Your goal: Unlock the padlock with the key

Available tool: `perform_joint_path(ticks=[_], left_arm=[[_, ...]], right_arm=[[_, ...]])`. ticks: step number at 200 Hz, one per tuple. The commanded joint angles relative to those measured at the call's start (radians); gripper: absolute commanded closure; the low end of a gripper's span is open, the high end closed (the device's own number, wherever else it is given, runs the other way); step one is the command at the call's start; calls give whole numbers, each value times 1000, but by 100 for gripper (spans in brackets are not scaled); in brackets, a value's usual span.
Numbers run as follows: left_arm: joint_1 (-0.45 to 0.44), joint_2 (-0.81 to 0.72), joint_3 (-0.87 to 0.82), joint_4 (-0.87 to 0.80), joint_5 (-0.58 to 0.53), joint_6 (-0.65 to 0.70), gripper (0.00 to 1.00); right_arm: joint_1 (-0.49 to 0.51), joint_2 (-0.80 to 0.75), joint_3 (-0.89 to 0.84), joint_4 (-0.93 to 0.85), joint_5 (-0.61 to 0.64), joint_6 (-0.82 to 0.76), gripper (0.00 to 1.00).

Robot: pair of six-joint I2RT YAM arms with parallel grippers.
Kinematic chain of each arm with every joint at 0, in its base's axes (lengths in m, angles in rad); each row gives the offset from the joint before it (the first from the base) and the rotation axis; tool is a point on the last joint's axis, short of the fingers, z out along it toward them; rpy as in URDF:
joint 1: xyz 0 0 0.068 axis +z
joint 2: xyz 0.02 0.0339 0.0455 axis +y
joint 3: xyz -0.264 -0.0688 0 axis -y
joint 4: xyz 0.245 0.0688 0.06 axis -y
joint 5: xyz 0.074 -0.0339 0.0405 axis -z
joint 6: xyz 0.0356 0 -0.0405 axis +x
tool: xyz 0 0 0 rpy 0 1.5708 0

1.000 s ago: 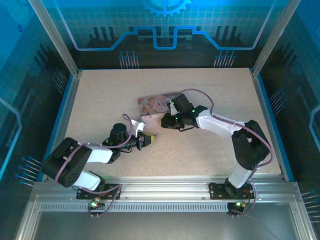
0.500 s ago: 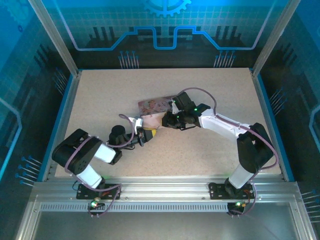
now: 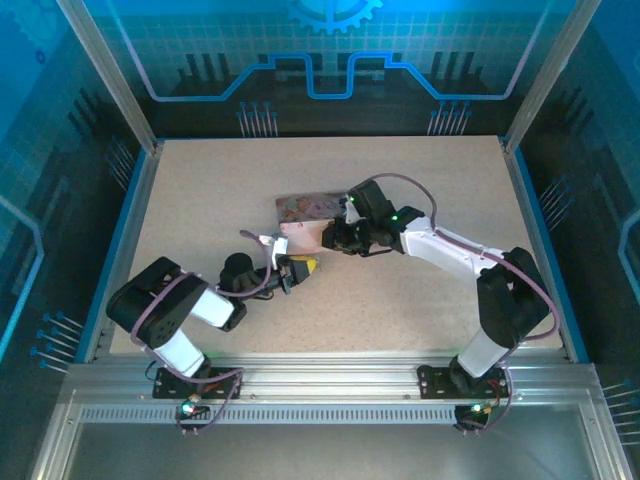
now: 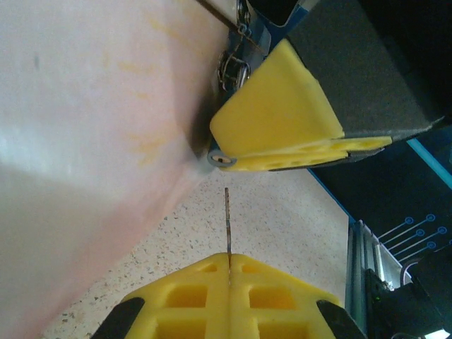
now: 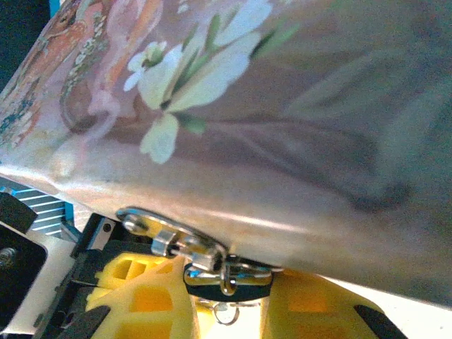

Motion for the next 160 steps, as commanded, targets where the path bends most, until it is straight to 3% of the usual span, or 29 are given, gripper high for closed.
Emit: perform_joint_path(ticks=[1,38,160], left_arm=[[-11,-41,-23,46,-44,-6,100],[-12,-71,-26,46,-102,-26,100],[-33,-31,16,46,-92,3,100]], right_arm=[[-17,-58,-3,115,-46,29,100],[-17,-60,-20,150,-64,56,100],[-16,-60,-20,154,-80,63,100]])
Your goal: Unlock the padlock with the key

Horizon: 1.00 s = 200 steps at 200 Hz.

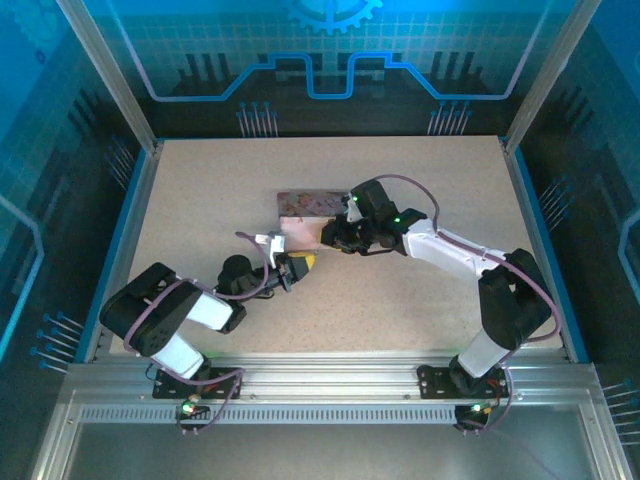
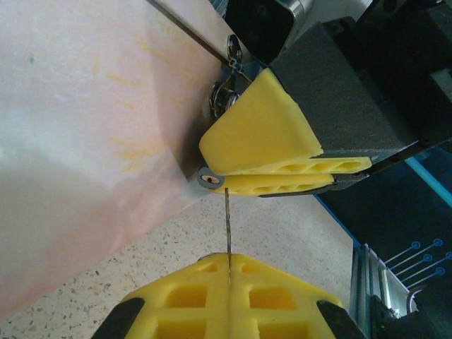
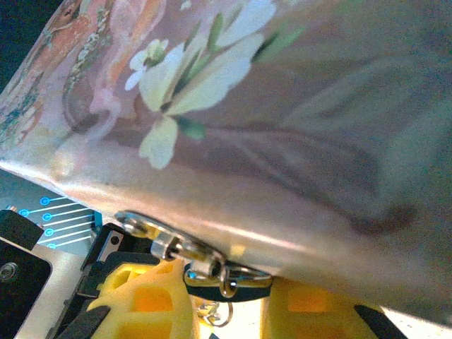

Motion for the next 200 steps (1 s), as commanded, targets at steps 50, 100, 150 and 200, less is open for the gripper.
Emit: perform_joint_path(ticks=[50,100,150,200], left_arm=[[-11,35,40,38,-14,25,100],[-11,39,46,38,-23,30,100],[-11,56,53,38,-29,33,100],[-11,43,55,38,-25,37,100]], right_arm=[[-5,-46,14,77,-47,-4,100],[-2,-46,11,76,-51,-4,100],[1,-51,11,75,-53,-4,100],[5,-46,12,74,-55,-8,100]])
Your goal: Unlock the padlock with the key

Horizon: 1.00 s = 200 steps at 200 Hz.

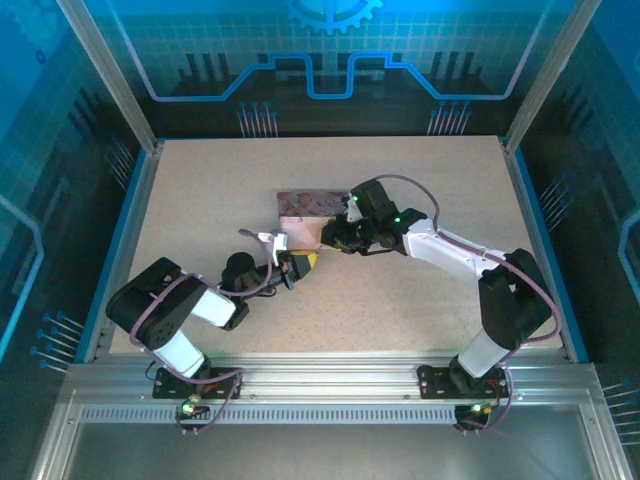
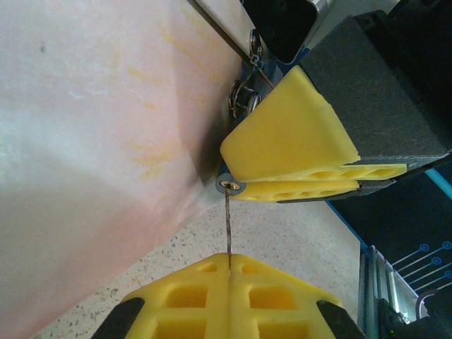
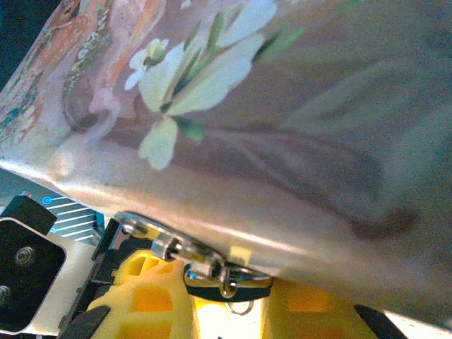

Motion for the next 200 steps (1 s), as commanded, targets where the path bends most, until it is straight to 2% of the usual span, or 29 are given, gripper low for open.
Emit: perform_joint_path(ticks=[1,200], left_arm=[[-10,-3,24,39,-18,33,100],[-10,-43,-5,40,-38,50,100]], right_arm=[[4,-46,12,73,-48,-8,100],[6,-42,13,42,-49,-24,100]])
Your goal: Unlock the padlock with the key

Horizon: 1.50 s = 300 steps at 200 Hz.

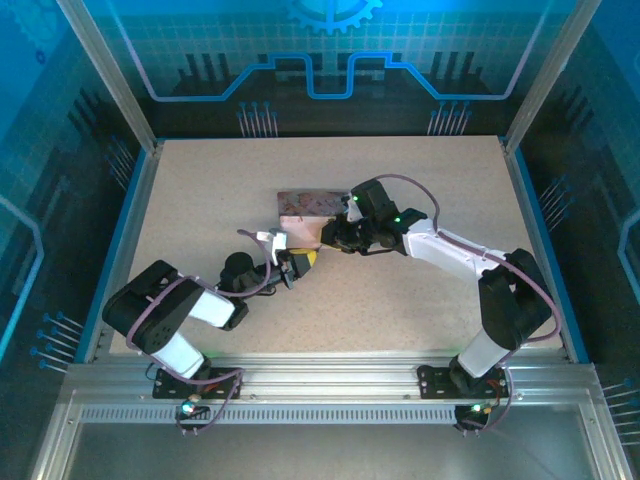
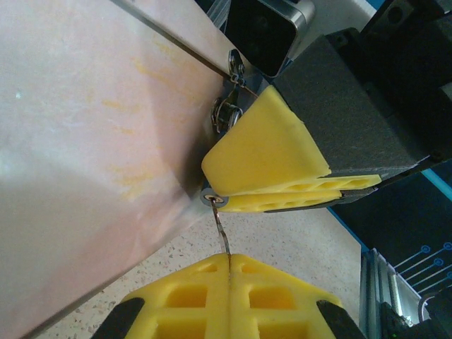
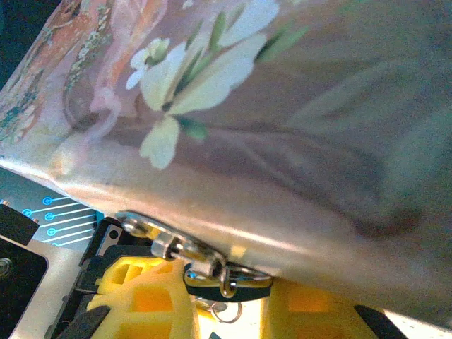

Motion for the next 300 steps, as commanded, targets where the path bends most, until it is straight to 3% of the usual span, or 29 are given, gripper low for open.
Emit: perform_joint_path(ticks=[1,115,207,218,239,251,268,300], left_arm=[[-9,-16,-4,40,-30,30,100],[-13,18,-12,40,-32,36,100],[-12,19,-169,40,-79,80,100],[-12,10,-178,40,-84,91,100],[-12,-4,-182,40,-72,101,100],[-9,-14,-179,40,-55,99,100],[5,-39,-178,40,-16,92,100],[86,-109,-162,39,149,31,100]], right_arm=[[6,-43,14,40,-50,-24,100],[-4,-46,6,30,-14,-32,100],[66,87,-87,109,355,-147,100],[79,106,-84,109,376,-155,90],[93,111,-94,127,365,-155,58],[97,89,-114,142,349,-156,47],[101,33,-152,163,317,-172,41],[97,-123,-243,248,181,-257,43]])
